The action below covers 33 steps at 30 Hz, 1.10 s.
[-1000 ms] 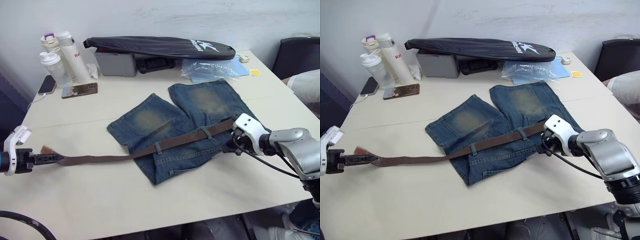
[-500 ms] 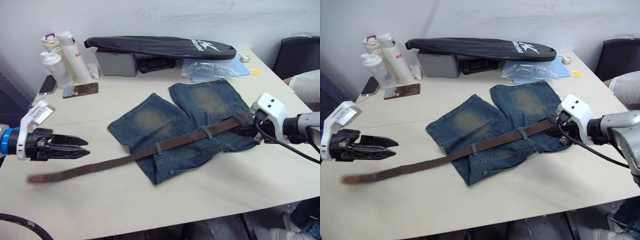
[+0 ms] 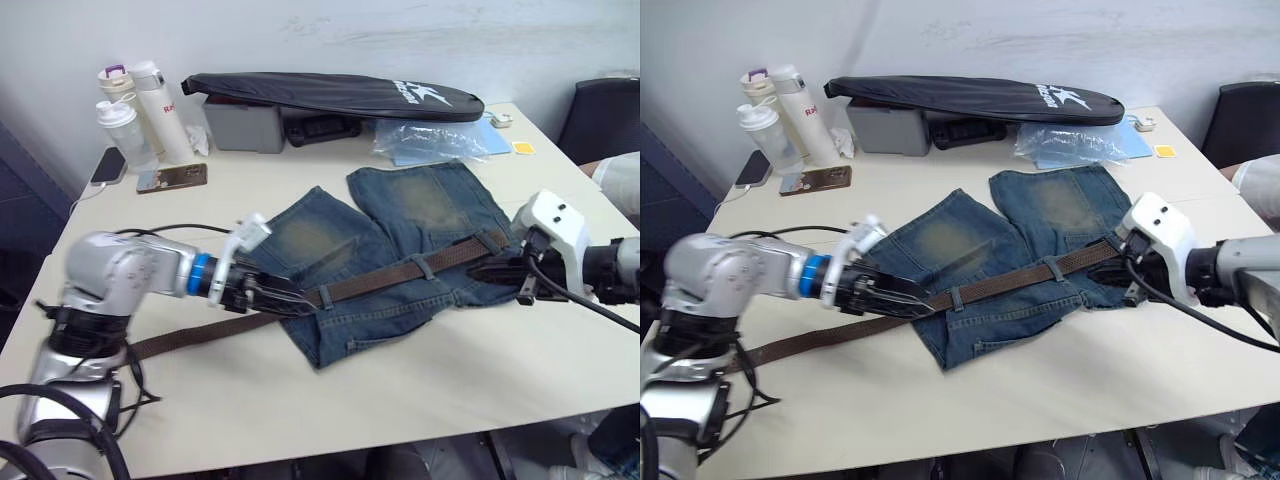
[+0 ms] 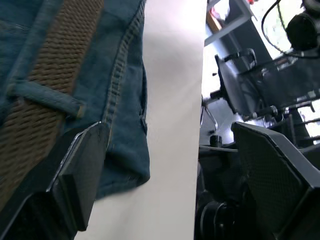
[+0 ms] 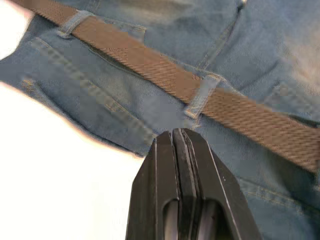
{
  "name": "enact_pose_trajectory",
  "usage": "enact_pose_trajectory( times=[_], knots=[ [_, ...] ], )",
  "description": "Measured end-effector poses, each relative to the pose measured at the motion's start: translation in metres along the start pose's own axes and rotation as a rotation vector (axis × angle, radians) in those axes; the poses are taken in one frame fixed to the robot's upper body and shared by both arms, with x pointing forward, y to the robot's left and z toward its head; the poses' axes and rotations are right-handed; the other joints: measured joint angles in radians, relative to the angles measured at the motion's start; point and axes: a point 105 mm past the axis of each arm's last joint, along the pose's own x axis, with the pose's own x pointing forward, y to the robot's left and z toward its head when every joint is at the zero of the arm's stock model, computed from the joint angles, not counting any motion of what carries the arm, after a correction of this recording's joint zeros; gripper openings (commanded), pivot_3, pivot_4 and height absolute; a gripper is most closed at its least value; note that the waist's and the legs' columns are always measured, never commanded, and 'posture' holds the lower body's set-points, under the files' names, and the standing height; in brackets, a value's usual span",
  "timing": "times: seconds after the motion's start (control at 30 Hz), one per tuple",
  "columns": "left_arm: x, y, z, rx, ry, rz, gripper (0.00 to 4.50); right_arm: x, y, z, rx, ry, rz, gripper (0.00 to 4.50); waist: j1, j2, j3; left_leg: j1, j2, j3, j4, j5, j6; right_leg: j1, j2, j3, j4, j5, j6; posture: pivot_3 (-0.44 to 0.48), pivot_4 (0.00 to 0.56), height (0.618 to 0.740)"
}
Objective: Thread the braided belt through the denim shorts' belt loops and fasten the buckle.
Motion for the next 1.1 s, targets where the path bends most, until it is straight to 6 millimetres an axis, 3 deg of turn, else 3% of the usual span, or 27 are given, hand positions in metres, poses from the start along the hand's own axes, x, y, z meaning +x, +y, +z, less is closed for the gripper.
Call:
enact_pose_trajectory(
  times=[0.1, 0.2, 0.47, 0.67, 0.77, 0.97, 1.0, 1.1],
  knots=[
    [0.023, -0.009, -0.006, 0.274, 0.055, 0.004, 4.3, -0.009, 0.002, 0.0, 0.014, -0.008, -0.04, 0.0, -0.001, -0.001, 0.0, 0.0, 0.001, 0.006, 0.0, 0.004, -0.005, 0.001, 0.0, 0.002, -0.003, 0.0, 0.0, 0.0, 0.15, 0.622],
    [0.034, -0.015, -0.012, 0.455, 0.078, -0.016, 4.3, -0.011, 0.004, -0.004, 0.026, 0.0, -0.06, 0.0, 0.0, -0.001, 0.0, 0.001, 0.002, 0.009, 0.0, 0.004, -0.004, 0.001, 0.0, 0.001, -0.006, 0.0, -0.001, 0.0, 0.15, 0.622],
    [0.054, 0.013, -0.045, 0.789, 0.232, 0.015, 4.3, -0.012, 0.011, -0.003, 0.033, -0.003, -0.051, 0.0, 0.003, 0.0, 0.0, 0.001, 0.002, 0.017, -0.001, 0.004, -0.002, -0.001, 0.0, -0.003, -0.006, -0.001, -0.001, 0.0, 0.15, 0.622],
    [0.067, 0.041, -0.044, 0.922, 0.238, 0.09, 4.3, -0.035, 0.036, 0.02, -0.063, -0.087, 0.077, 0.0, 0.022, 0.001, 0.001, 0.0, 0.002, 0.017, -0.001, 0.003, 0.005, 0.001, -0.001, -0.01, -0.006, 0.0, 0.0, 0.0, 0.15, 0.622],
    [0.068, 0.045, -0.044, 0.964, 0.239, 0.085, 3.48, -0.045, 0.042, 0.023, -0.074, -0.093, 0.111, 0.0, 0.027, 0.001, 0.001, 0.001, 0.003, 0.017, -0.002, 0.003, 0.005, 0.005, -0.002, -0.013, -0.007, 0.001, 0.0, 0.0, 0.15, 0.622],
    [0.061, 0.052, -0.039, 1.009, 0.251, 0.104, 0.8, -0.047, 0.042, 0.015, -0.057, -0.061, 0.12, 0.0, 0.019, 0.001, 0.001, 0.002, 0.004, 0.017, -0.002, 0.004, 0.006, 0.01, -0.002, -0.015, -0.009, 0.0, 0.0, 0.0, 0.15, 0.622],
    [0.059, 0.053, -0.038, 1.011, 0.259, 0.102, 0.55, -0.048, 0.041, 0.015, -0.059, -0.065, 0.118, 0.0, 0.016, 0.001, 0.001, 0.002, 0.004, 0.016, -0.002, 0.004, 0.007, 0.01, -0.002, -0.014, -0.008, 0.0, 0.0, 0.0, 0.15, 0.622],
    [0.046, 0.059, -0.039, 0.997, 0.28, 0.121, 0.52, -0.047, 0.039, 0.016, -0.062, -0.074, 0.111, 0.0, 0.002, 0.001, 0.001, 0.002, 0.005, 0.015, -0.002, 0.005, 0.009, 0.01, -0.002, -0.015, -0.008, 0.0, 0.0, 0.0, 0.15, 0.622]
  ],
)
